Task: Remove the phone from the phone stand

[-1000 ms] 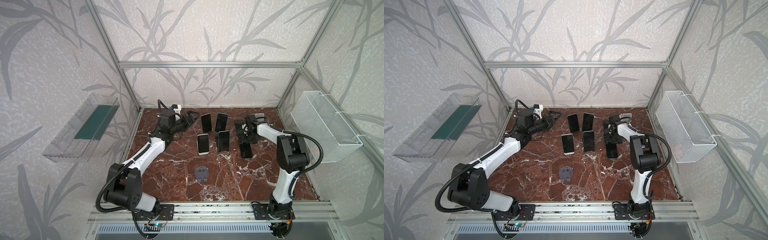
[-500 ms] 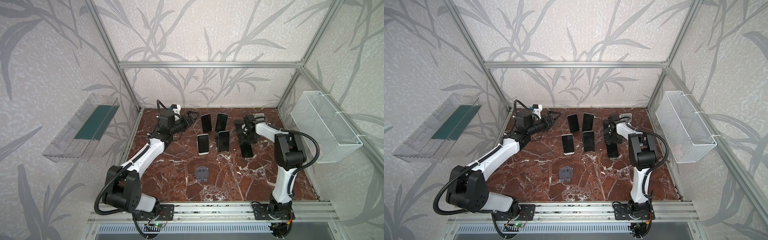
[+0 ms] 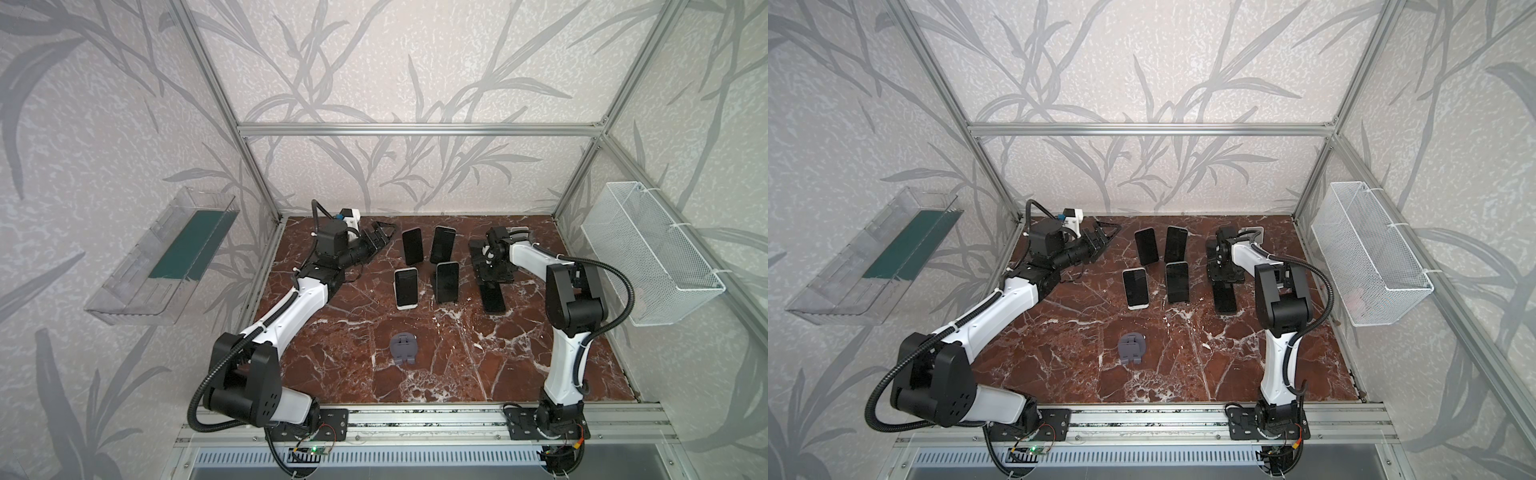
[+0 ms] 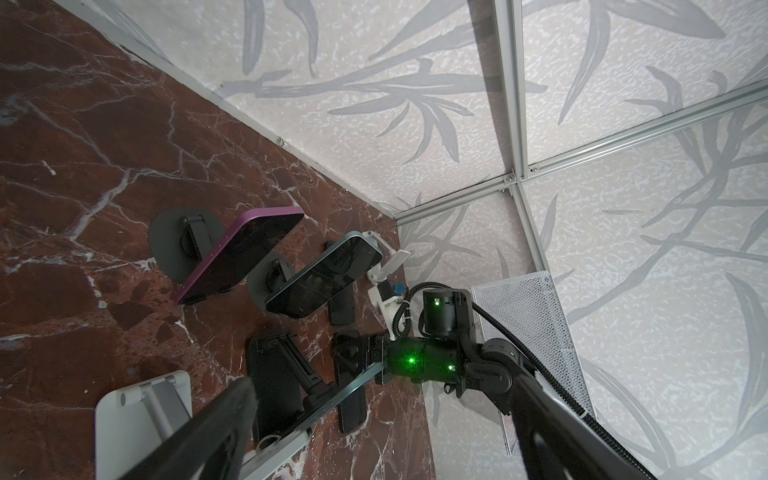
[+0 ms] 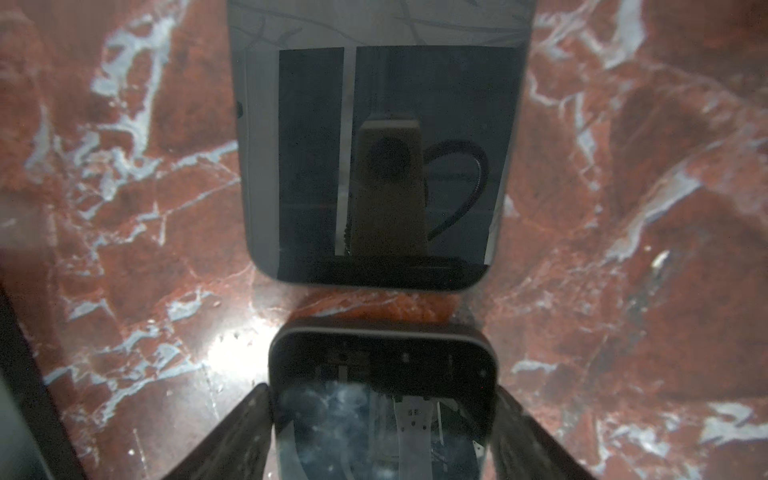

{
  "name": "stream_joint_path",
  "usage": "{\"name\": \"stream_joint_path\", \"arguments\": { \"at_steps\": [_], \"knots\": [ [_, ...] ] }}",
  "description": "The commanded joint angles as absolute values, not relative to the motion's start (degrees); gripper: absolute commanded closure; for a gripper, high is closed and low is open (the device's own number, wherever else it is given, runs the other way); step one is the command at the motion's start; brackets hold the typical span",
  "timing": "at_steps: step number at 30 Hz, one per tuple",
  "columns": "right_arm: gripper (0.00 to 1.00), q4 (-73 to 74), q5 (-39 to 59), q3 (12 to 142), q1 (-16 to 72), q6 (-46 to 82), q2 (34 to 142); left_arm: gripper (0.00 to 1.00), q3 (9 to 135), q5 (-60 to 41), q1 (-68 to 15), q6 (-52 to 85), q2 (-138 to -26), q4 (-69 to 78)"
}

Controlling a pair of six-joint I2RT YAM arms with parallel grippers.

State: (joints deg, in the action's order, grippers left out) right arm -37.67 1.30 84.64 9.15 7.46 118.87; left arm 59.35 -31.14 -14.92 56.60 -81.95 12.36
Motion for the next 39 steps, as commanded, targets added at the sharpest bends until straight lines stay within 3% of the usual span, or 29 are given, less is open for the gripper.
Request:
{"name": "stream_joint_path", "arguments": {
  "at_steps": [1, 6, 14, 20, 23, 27, 34, 39],
  "knots": [
    [0.21, -39.1, 3.5, 85.9, 8.9, 7.5, 121.3, 0.04, 58.6, -30.6, -14.5, 57.1, -79.9, 14.6],
    [0.19, -39.3, 2.0, 85.7, 9.0, 9.5, 117.1, 0.04, 58.7, -30.7, -14.1, 57.0, -79.5, 14.7],
    [0.04, -41.2, -3.0, 85.6, 9.0, 13.7, 103.9, 0.04, 58.7, -29.6, -12.0, 56.8, -78.1, 13.5],
    [0.06, -40.7, -6.1, 80.1, 10.0, 19.0, 92.4, 0.04, 58.1, -26.3, -11.5, 55.0, -75.5, 11.7],
    [0.1, -38.1, -16.0, 74.3, 18.7, 21.2, 85.0, 0.04, 56.7, -25.2, -11.5, 54.9, -74.4, 13.8],
    [0.07, -34.5, -32.5, 66.6, 36.5, 25.5, 77.2, 0.04, 54.6, -21.6, -11.5, 54.5, -72.2, 14.8],
    [0.03, -33.6, -39.8, 56.3, 57.8, 39.3, 68.5, 0.04, 51.8, -14.0, -11.4, 52.1, -71.1, 13.2],
    [0.01, -35.4, -45.1, 53.0, 72.1, 51.4, 68.6, 0.03, 51.2, -12.4, -11.3, 52.4, -74.1, 12.5]
  ]
}}
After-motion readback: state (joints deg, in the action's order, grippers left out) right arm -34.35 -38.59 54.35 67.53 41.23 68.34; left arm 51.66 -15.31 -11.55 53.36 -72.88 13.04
